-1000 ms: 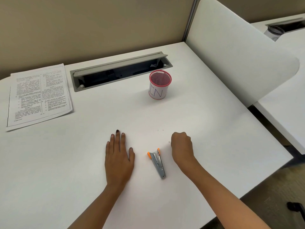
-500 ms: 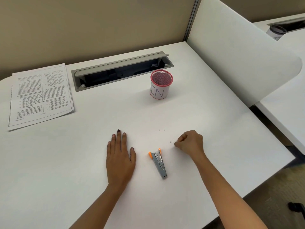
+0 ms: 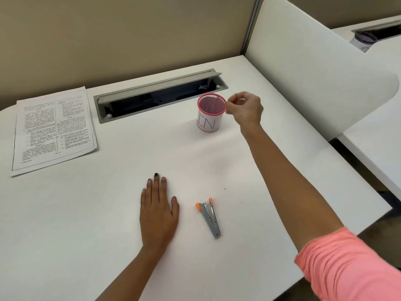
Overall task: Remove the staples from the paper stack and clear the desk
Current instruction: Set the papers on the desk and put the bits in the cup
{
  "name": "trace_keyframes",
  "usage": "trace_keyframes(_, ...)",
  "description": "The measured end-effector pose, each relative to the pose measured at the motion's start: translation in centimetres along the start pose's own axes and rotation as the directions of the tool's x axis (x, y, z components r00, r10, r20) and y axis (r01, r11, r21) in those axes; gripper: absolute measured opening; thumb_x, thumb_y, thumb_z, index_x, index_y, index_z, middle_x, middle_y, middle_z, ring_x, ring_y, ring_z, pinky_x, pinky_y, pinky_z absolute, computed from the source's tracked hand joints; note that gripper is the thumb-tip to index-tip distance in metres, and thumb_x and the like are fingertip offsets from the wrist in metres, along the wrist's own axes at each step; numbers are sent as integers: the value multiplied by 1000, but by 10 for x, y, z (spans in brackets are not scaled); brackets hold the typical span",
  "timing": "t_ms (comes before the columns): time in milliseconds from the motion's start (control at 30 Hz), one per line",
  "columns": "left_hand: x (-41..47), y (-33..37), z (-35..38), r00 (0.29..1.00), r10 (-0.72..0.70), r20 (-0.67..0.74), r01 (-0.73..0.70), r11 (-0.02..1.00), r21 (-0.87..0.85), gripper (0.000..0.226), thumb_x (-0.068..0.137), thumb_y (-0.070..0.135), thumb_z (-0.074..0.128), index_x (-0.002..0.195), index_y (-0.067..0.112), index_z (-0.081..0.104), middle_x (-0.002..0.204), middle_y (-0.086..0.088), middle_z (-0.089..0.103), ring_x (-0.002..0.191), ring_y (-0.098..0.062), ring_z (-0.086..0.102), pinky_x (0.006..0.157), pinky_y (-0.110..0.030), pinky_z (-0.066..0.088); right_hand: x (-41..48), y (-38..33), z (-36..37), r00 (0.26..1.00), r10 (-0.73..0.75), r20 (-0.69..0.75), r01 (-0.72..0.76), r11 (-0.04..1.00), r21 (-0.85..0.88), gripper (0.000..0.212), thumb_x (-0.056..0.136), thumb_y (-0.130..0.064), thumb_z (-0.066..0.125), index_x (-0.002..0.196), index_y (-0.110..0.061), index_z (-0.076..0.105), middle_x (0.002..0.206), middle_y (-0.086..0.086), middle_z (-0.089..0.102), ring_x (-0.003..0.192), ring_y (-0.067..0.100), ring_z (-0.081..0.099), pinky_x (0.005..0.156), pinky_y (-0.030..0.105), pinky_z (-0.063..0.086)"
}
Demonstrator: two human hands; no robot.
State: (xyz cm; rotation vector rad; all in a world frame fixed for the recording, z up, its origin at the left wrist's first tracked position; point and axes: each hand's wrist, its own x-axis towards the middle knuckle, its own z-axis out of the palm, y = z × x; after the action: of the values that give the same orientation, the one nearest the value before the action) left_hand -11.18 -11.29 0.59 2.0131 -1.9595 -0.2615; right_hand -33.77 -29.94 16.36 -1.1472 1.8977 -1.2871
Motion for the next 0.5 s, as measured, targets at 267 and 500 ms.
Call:
trace_keyframes(267, 0, 0, 0, 1000, -1, -7, 1, 1000, -9, 59, 94, 34, 31, 149, 12, 29, 160, -3, 20, 148, -20, 16, 121, -36, 13, 32, -6, 31, 898, -412, 154, 438, 807, -395, 27, 77, 10, 48, 80, -4, 71, 81, 15, 70, 76, 24, 65, 68, 32, 57)
trace_keyframes(500, 1, 0, 0, 1000, -1, -4, 1, 1000, 0, 59, 94, 34, 31, 149, 12, 29, 160, -3, 20, 148, -21, 17, 120, -37, 14, 20, 6, 23, 859, -507, 70, 498, 798, -341, 25, 76, 12, 52, 79, -5, 71, 78, 11, 70, 75, 22, 63, 69, 28, 52)
